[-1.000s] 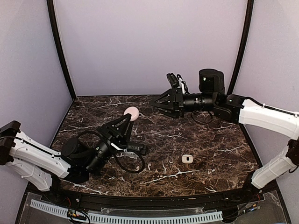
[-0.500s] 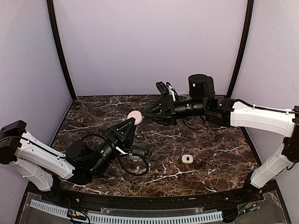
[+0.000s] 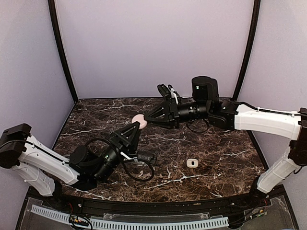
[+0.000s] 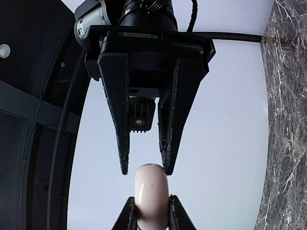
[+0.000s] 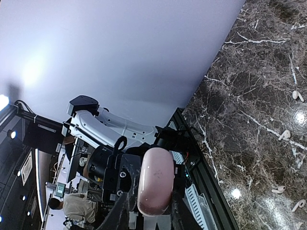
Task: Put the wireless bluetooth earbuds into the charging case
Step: Pass from the left arm to the right
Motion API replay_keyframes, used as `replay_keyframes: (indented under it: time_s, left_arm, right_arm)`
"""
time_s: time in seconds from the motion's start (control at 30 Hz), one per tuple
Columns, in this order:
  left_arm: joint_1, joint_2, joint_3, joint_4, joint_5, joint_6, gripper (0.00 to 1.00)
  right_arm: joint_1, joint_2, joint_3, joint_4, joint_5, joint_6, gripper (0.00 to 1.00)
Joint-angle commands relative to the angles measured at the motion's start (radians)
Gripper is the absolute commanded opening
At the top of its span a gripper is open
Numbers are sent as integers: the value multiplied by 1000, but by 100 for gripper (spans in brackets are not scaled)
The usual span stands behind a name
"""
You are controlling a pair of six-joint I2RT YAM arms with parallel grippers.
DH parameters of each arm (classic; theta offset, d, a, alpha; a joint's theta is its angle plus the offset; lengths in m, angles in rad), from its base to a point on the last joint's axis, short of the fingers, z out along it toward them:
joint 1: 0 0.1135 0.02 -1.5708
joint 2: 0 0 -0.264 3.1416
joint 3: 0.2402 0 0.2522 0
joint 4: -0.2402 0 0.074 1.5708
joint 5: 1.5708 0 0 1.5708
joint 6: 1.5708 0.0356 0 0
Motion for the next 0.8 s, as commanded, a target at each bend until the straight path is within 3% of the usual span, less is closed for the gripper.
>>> replay_keyframes:
  time_s: [0.0, 0.6, 0.77]
  left_arm:
    - [-10, 15, 0, 74, 7, 23, 0]
    - [-11, 43, 9, 88, 14, 37, 0]
    - [-11, 47, 9, 93, 7, 42, 1]
  right_arm:
    - [13, 13, 7, 74, -31, 19, 27]
    - [29, 46, 8, 121, -67, 46, 22]
    - [29, 47, 6, 135, -68, 54, 8]
